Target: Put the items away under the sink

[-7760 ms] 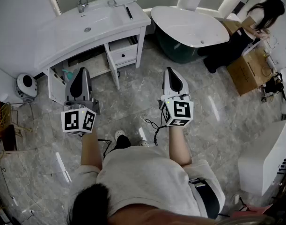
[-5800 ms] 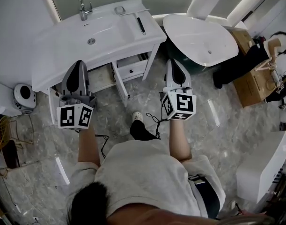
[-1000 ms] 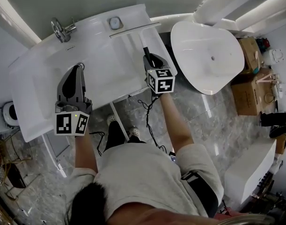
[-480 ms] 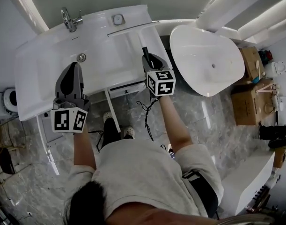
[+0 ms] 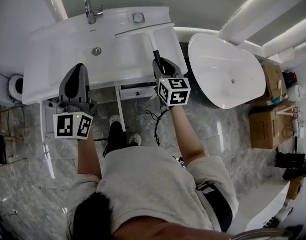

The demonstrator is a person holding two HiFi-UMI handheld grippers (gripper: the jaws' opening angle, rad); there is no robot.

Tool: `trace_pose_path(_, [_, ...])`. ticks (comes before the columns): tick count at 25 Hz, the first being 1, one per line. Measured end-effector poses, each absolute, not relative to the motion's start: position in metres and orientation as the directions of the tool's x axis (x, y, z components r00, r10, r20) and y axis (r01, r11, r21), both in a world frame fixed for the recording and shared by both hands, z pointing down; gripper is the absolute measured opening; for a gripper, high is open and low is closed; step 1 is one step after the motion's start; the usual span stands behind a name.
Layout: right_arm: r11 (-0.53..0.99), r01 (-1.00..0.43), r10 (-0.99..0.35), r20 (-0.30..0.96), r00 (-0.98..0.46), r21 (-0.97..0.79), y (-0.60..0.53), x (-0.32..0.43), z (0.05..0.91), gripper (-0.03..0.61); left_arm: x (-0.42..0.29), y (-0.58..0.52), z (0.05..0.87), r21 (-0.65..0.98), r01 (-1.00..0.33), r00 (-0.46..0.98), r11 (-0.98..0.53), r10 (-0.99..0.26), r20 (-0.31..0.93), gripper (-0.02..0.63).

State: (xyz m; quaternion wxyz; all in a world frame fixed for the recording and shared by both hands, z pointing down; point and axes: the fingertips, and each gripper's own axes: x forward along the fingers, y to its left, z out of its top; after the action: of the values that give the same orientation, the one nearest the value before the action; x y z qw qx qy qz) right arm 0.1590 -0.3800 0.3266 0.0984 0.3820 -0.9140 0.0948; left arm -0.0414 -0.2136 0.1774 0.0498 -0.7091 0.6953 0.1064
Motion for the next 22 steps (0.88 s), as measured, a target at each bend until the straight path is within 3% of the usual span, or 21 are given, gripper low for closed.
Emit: trace_pose_path(22, [0.837,-0.537,-0.513,0.191,-0.837,-0.105,-0.273,0.046,0.306,0.101,-0.108,-0.087,0.155,0.026,-0.983,-0.183,0.182,-0.95,-0.253,0.006])
